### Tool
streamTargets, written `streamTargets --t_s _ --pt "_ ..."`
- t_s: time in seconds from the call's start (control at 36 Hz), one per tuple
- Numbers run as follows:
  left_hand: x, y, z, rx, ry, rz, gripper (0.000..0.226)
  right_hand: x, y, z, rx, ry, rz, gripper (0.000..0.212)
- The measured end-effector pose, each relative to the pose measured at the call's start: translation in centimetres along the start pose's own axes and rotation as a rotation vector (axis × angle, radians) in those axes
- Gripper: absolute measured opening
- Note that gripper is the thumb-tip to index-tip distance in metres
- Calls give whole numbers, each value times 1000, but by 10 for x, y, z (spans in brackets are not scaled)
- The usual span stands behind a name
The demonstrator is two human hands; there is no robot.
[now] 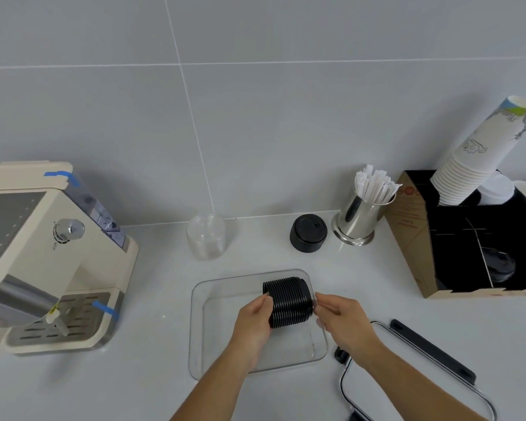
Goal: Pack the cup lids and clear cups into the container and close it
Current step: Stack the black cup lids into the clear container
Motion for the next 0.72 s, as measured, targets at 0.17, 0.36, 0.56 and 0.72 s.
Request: streamTargets --t_s 0.17,0.36,0.56,0.72 --pt "-1 2 3 15 6 39 36 0 -5 4 8 15 3 48" --pt "-4 4 4 37 -31 51 30 0 -7 5 -13 15 6 52" --pt "-6 5 5 26 -62 29 30 3 -14 3 17 -24 56 34" --pt "-5 1 0 23 -86 46 29 2 -15 2 45 -40 75 35"
Point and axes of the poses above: each hand's wrist, its own z-axis towards the middle knuckle, its own x-axis out of the palm, y = z × x, the point moved 10 cm from there along z, towards the middle knuckle, and after that the axes turned 3 degrees about z, right-handed, at the moved point
